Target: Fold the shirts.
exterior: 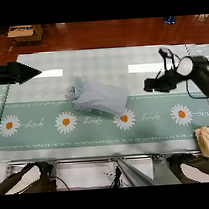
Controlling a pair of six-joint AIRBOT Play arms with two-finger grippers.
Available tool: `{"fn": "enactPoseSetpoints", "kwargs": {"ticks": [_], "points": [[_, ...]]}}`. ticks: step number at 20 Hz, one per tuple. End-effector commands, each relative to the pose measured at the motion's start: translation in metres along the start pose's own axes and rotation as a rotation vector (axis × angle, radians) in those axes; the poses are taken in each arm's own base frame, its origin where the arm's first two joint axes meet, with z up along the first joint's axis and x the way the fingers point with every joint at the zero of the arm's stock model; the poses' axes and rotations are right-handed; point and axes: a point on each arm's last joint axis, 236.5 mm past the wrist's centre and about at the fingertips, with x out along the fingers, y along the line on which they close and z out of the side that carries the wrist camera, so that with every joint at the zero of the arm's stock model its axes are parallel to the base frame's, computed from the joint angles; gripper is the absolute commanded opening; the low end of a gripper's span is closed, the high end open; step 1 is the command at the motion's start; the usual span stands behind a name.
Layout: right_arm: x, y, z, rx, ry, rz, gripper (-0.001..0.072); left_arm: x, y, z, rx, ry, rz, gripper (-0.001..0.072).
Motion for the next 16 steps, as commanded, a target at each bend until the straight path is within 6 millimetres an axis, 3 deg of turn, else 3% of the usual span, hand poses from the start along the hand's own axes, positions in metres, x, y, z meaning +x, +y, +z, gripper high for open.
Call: {"fn": "enactPoseSetpoints", "kwargs": {"ticks": [1,5,11,13,14,15,16], "points": [[0.033,0.011,-0.040,0.262,0.054,0.246,0.0582,0.000,0.011,-0.007,0.006,0.027,0.045,0.0019],[0.061,0.062,-0.031,0.369,-0.046,0.406,0.0582,0.000,0.011,-0.006,-0.005,0.027,0.044,0.0020],[0.102,0.127,-0.054,0.382,0.018,0.506,0.0577,0.000,0.011,-0.006,-0.025,0.026,0.044,0.0019],[0.104,0.140,-0.058,0.363,0.021,0.537,0.0406,0.000,0.011,-0.006,-0.024,0.026,0.045,0.0020],[0.102,0.141,-0.057,0.348,0.017,0.543,0.0271,0.000,0.011,-0.006,-0.024,0.026,0.044,0.0020],[0.099,0.142,-0.057,0.334,0.026,0.558,0.0045,0.000,0.011,-0.006,-0.024,0.026,0.045,0.0020],[0.093,0.144,-0.056,0.311,0.041,0.587,0.0033,0.000,0.011,-0.006,-0.024,0.027,0.045,0.0020]]}}
